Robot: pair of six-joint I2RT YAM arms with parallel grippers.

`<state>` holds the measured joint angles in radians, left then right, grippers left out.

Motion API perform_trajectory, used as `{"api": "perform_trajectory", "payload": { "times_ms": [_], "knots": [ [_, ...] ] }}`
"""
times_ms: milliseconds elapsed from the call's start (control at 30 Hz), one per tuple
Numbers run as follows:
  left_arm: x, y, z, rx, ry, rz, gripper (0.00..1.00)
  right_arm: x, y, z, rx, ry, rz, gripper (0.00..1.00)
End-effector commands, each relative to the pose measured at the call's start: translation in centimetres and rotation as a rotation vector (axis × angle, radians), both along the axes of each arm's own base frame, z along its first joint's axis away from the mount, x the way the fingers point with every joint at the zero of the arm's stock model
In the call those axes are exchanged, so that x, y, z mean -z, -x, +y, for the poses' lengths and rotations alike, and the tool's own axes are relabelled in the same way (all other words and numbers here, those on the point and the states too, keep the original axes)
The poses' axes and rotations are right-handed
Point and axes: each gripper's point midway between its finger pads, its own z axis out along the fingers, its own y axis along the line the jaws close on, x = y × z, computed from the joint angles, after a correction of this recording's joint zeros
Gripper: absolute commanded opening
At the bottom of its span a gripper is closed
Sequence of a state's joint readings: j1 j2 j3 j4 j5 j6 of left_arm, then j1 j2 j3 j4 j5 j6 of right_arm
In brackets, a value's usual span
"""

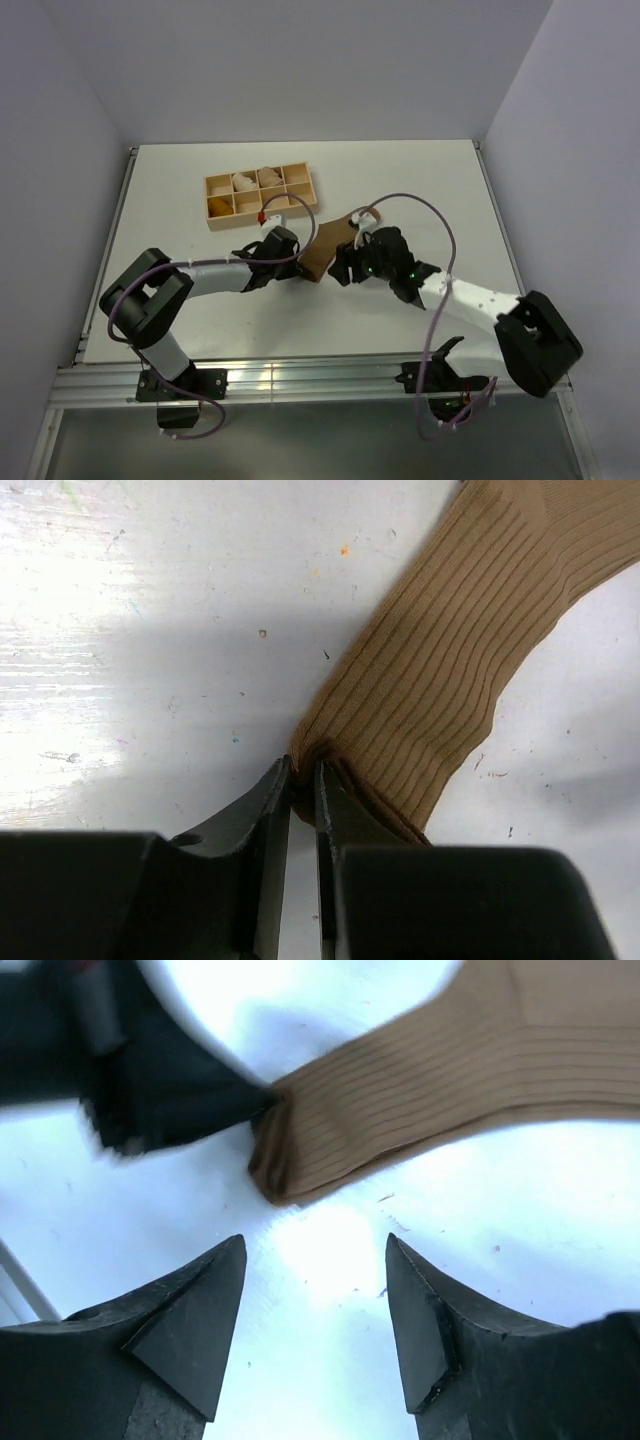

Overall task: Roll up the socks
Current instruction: Roll the sock at the center of the board.

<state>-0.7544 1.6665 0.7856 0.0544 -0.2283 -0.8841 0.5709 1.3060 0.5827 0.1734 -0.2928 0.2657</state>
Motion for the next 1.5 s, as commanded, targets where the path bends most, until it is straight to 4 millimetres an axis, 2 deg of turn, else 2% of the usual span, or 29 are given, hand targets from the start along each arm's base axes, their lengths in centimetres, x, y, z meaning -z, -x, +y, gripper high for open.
{"api": "perform_trajectory", "payload": {
  "times_ms": [0,33,67,133,167,267,300,333,400,433,500,533,567,600,633,667,933,1167,1467],
  "knots": [
    [3.6,2.5,3.0,0.055,-0.193,0.113,0.18,-2.5,0.0,0.0,0.009,0.103,-0.335,0.66],
    [3.3,2.4,2.9,0.064,-0.197,0.108,0.18,-3.2,0.1,0.2,0.019,0.103,-0.379,0.66],
    [3.3,2.4,2.9,0.071,-0.205,0.109,0.18,-3.2,1.3,1.1,-0.029,0.122,-0.418,0.66],
    [2.8,2.2,2.6,0.097,-0.208,0.1,0.18,-3.5,1.9,1.3,-0.026,0.155,-0.454,0.66],
    [2.7,2.1,2.6,0.103,-0.214,0.101,0.18,-3.4,2.8,2.2,-0.08,0.182,-0.49,0.66],
    [2.2,1.9,2.3,0.133,-0.231,0.096,0.17,-3.2,3.1,2.6,-0.08,0.27,-0.551,0.66],
    [2.0,1.6,2.3,0.147,-0.241,0.089,0.17,-2.5,4.2,3.6,-0.121,0.297,-0.562,0.66],
    [2.0,1.6,2.3,0.153,-0.248,0.087,0.17,-2.4,4.1,3.3,-0.102,0.345,-0.59,0.66],
    [2.1,1.5,2.5,0.17,-0.27,0.088,0.18,-2.1,5.4,4.7,-0.142,0.373,-0.625,0.66],
    [2.1,1.4,2.5,0.178,-0.274,0.088,0.18,-1.2,5.4,4.6,-0.139,0.432,-0.633,0.66],
    [2.1,1.2,2.9,0.181,-0.29,0.094,0.18,-0.8,6.1,5.8,-0.161,0.464,-0.665,0.66],
    [2.0,1.0,3.0,0.181,-0.29,0.092,0.18,0.3,6.3,6.0,-0.181,0.514,-0.674,0.66],
    [1.9,0.9,3.0,0.191,-0.288,0.089,0.18,0.2,6.1,6.0,-0.158,0.539,-0.692,0.66],
    [1.8,0.7,2.9,0.194,-0.284,0.087,0.18,0.2,6.7,6.8,-0.179,0.533,-0.712,0.66],
    [1.7,0.6,2.9,0.197,-0.282,0.085,0.18,1.1,6.8,7.0,-0.206,0.574,-0.721,0.66],
    [1.5,0.4,2.8,0.204,-0.28,0.081,0.18,0.6,6.6,7.5,-0.19,0.576,-0.74,0.66],
    [1.6,0.7,2.6,0.232,-0.272,0.097,0.18,0.2,5.9,9.4,-0.215,0.638,-0.85,0.65],
    [1.6,1.0,2.3,0.245,-0.26,0.116,0.18,1.9,5.6,10.5,-0.265,0.69,-0.875,0.65],
    [1.3,1.4,1.6,0.271,-0.226,0.124,0.18,3.2,3.6,10.3,-0.23,0.774,-0.897,0.64]
  ]
}}
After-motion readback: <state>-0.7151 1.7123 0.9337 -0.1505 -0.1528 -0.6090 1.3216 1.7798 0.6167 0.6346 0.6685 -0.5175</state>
